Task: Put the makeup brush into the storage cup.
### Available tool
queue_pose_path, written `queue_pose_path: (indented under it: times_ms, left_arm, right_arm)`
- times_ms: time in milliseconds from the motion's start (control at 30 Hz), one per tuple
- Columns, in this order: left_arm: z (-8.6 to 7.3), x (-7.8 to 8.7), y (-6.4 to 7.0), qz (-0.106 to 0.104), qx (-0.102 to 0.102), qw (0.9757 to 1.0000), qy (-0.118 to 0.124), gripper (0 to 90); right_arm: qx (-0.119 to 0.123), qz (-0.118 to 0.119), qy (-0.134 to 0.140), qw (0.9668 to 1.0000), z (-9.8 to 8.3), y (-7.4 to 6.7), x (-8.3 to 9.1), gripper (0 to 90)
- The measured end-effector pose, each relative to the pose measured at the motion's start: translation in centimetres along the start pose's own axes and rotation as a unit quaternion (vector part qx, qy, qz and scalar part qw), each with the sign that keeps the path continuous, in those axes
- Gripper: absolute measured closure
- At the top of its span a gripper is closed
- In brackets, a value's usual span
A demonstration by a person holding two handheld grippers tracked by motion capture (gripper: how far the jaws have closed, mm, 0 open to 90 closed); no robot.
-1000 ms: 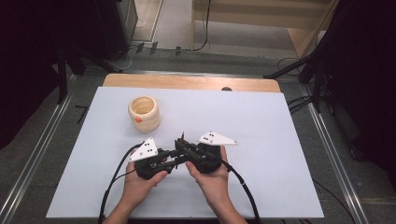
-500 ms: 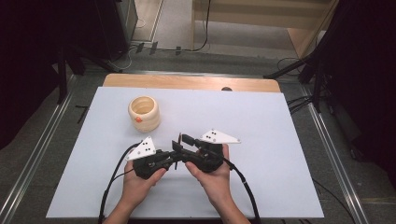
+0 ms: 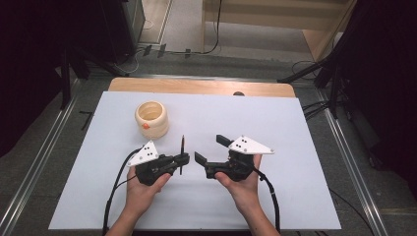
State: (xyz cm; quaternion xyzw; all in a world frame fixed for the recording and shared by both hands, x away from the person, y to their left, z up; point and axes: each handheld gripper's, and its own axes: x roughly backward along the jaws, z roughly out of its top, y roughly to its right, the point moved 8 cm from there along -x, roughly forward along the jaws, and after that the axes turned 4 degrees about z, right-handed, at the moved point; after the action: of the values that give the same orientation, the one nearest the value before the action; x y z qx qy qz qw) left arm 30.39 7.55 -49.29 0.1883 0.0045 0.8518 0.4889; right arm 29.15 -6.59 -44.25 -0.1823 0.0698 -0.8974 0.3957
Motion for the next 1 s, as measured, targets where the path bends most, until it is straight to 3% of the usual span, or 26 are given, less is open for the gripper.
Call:
queue_pose_path:
  times_ms: [300, 567, 1000]
  left_arm:
    - [0.2, 0.9, -1.0, 0.019, -0.004, 0.9997, 0.011, 84.6]
    - [0.4, 1.4, -2.1, 0.035, 0.004, 0.9992, 0.019, 84.6]
    - [1.1, 2.4, -3.8, 0.063, 0.01, 0.9974, 0.033, 84.6]
  right_arm:
    - [0.02, -0.023, -0.008, 0.9995, -1.7, 2.9, 2.2, 2.6]
    - [0.044, -0.051, -0.005, 0.9977, -3.2, 5.2, 4.8, 0.6]
    - [0.041, -0.083, -0.006, 0.9957, -5.1, 7.9, 7.9, 0.3]
